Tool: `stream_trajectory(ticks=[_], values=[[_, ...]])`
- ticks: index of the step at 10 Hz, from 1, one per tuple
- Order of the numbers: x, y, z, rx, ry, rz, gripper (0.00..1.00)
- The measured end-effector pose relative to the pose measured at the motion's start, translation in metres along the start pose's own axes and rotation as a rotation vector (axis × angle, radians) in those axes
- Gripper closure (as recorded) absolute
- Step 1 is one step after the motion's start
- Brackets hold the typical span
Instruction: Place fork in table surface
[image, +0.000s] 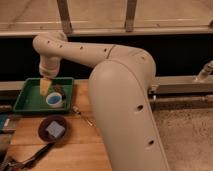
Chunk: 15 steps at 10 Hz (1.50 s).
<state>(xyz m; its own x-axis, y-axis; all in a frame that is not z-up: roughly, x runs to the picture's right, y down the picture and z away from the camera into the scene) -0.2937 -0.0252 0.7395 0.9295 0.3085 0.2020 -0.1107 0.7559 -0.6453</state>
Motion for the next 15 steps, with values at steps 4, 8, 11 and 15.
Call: stream_trajectory(ticks=[4,8,11,15], values=[[0.000,0.000,0.000,0.000,0.000,0.000,0.23],[0.000,0.000,0.000,0.000,0.000,0.000,0.23],[0.004,0.002,-0.003,0.025,0.033,-0.007,0.23],[0.054,0.030,-0.019,0.107,0.118,0.068,0.23]])
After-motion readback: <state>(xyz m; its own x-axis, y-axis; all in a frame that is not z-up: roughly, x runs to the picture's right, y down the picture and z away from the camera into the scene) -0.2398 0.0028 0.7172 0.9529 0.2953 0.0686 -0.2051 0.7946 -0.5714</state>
